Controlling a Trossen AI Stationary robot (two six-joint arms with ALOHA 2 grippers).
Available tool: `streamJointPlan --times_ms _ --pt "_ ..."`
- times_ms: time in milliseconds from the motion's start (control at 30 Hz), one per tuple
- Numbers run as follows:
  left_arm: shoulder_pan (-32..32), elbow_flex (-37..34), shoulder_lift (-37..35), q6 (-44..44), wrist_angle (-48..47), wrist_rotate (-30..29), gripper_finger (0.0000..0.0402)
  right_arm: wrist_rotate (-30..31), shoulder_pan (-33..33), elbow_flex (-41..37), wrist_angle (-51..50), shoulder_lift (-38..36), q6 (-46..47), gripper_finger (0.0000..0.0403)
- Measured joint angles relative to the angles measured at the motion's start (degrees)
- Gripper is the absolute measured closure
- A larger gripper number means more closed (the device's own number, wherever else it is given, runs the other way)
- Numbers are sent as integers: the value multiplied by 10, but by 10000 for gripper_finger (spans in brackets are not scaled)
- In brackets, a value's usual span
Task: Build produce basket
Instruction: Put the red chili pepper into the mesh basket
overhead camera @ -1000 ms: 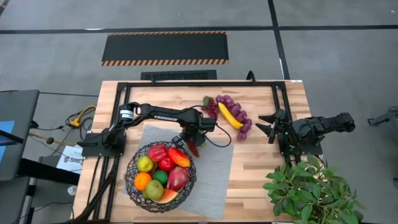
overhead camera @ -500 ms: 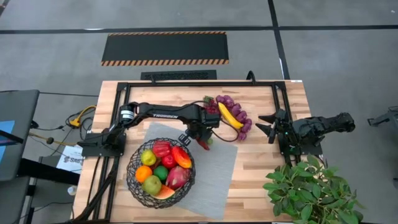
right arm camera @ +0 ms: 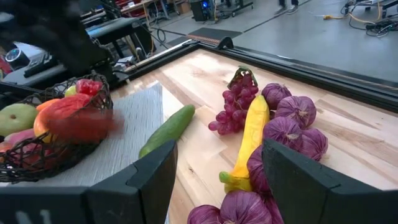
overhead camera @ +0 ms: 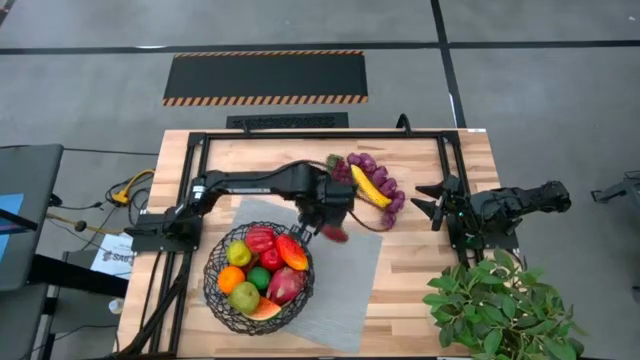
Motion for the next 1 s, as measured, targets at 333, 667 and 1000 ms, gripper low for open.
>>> streamJointPlan --times_ms 333,667,1000 --pt "-162 11 -36 -102 24 -20 348 0 0 0 0 0 -3 148" --pt "-133 -33 -34 -31 206 -52 301 0 0 0 0 0 6 148" --pt "-81 -185 29 -46 367 16 173 -1 0 0 -2 0 15 148"
